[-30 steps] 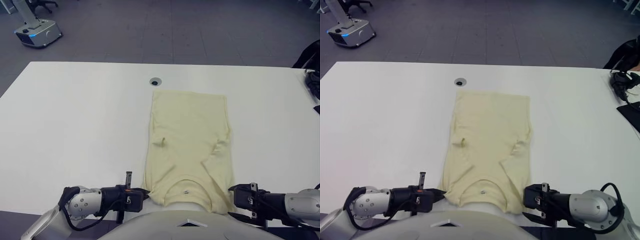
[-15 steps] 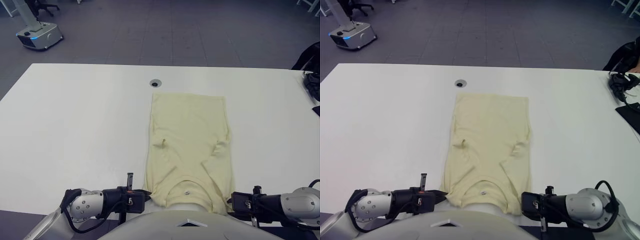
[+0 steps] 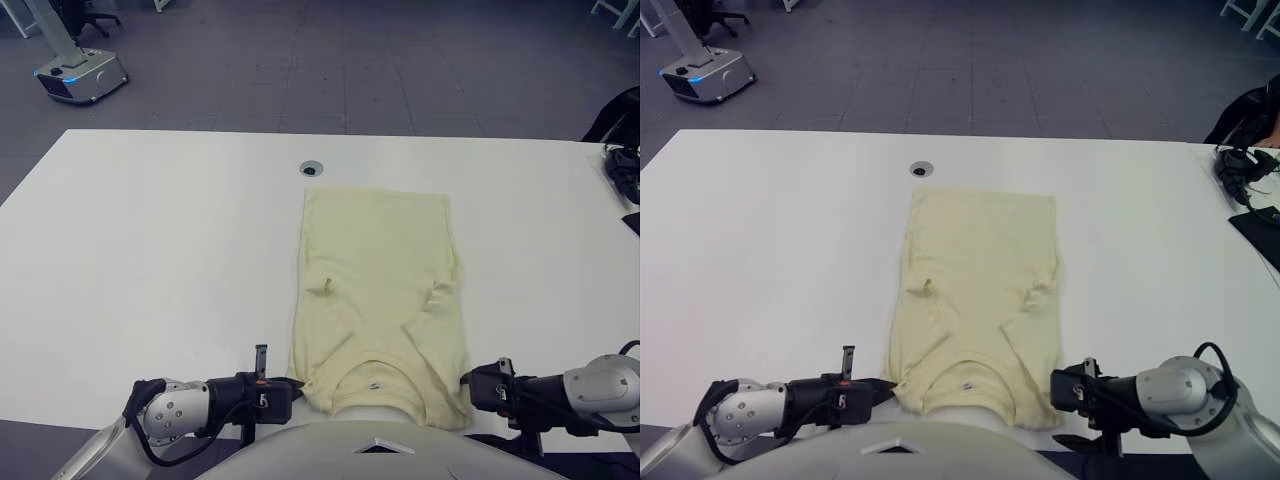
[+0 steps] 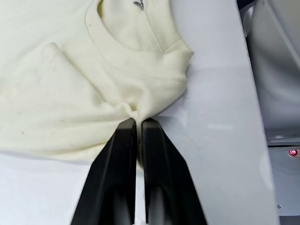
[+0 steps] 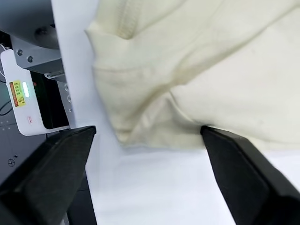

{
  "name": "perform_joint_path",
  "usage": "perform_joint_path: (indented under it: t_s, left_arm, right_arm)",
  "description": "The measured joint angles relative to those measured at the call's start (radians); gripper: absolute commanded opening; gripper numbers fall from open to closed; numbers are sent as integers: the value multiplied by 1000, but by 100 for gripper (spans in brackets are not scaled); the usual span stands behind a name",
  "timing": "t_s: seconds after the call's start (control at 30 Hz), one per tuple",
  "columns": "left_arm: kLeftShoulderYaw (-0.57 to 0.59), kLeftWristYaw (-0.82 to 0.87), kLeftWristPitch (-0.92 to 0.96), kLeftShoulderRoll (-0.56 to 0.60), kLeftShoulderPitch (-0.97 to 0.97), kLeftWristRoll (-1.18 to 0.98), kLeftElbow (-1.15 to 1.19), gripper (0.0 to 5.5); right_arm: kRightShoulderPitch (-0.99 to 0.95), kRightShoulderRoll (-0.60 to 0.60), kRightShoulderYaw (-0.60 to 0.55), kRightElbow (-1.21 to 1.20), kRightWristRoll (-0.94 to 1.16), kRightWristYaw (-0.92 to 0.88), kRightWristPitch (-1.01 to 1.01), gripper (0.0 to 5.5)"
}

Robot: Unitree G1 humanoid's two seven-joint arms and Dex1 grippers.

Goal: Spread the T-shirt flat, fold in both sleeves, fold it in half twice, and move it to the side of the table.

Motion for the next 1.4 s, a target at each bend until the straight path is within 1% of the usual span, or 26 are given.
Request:
perform_joint_path:
  t_s: [0.1,0.13,0.33,0.37,0.57,0.73,0.93,1.0,1.17,1.4]
  left_arm:
    - [-3,1,3,-5,-1,1,0,1]
    - [-3,1,5,-9,-2,1,-1,1]
    - [-3,3,16,-17,-2,17,-11,1]
    - [-4,4,17,-18,-2,19,-15,1]
    - [-12,18,24,-27,-3,28,-19,1]
    - [-14,29,24,-28,7,30,-21,1]
    - [-13,32,25,-27,11,29,-26,1]
    - [-13,32,25,-27,12,29,-26,1]
    - [-13,33,25,-27,12,29,-26,1]
    - [-13,42,25,-27,14,30,-26,1]
  right_arm:
    - [-3,-9,12,1,-2,1,-6,533]
    - [-7,-13,19,1,-6,0,-11,540]
    - [-46,-30,75,1,-47,-20,-33,540]
    - [-56,-32,87,1,-54,-25,-34,519]
    - [-103,-33,162,-6,-105,-50,-37,434]
    - [-104,-41,181,-19,-121,-51,-45,356]
    - [-102,-43,194,-28,-124,-57,-46,284]
    - [-105,-43,196,-28,-123,-58,-46,251]
    - [-115,-42,204,-28,-123,-61,-46,196]
    - [-125,-30,199,-18,-117,-81,-45,106]
